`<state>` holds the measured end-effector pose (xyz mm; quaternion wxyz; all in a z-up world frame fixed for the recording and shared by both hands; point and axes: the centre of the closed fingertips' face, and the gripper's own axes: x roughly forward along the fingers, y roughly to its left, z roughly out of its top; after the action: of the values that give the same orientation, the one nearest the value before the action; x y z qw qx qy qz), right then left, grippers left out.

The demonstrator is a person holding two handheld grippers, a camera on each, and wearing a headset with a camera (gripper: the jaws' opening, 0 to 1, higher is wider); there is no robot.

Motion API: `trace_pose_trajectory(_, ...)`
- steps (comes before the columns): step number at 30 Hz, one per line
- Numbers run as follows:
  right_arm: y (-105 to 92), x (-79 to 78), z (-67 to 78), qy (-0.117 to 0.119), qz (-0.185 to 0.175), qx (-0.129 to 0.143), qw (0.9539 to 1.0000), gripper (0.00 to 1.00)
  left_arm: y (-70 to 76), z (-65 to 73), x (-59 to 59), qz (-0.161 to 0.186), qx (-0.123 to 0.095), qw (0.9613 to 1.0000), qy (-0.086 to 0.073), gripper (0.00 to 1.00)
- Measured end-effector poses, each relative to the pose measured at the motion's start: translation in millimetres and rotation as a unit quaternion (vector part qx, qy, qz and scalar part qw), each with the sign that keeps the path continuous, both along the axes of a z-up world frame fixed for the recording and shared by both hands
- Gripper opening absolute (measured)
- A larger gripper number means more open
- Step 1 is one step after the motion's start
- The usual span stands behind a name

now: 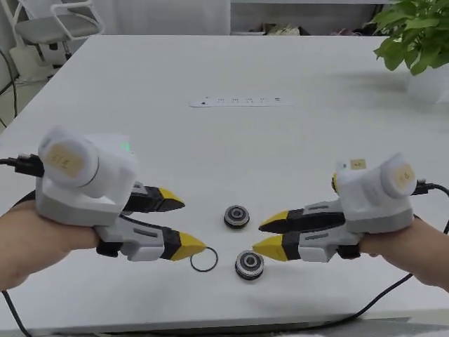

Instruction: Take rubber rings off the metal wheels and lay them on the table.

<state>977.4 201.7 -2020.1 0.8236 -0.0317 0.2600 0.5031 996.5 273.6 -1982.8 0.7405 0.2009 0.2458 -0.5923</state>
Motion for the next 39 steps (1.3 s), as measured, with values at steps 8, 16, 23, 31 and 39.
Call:
trace_pose_trajectory(8,-8.2,-4.4,-11.5,0.006,-0.007,-0.004,0.9999,0.25,-11.1,-9.0,0.5,-0.010,0.004,0.9999,0.004,0.42)
trace_pose_trajectory(16,-13.5,-6.6,-21.5,0.013,-0.016,-0.006,0.9998,0.26,-19.3,-24.7,-3.1,-0.023,0.020,0.9995,0.012,0.43)
trace_pose_trajectory(23,-17.3,-8.4,-29.4,0.020,-0.023,-0.007,0.9995,0.26,-27.9,-33.5,-6.5,-0.035,0.024,0.9989,0.021,0.44)
trace_pose_trajectory(31,-23.4,-11.5,-39.0,0.026,-0.032,-0.012,0.9991,0.28,-39.7,-43.0,-10.2,-0.048,0.029,0.9980,0.028,0.44)
trace_pose_trajectory(39,-24.3,-15.1,-46.1,0.027,-0.033,-0.015,0.9990,0.29,-50.4,-53.8,-14.4,-0.060,0.035,0.9970,0.035,0.43)
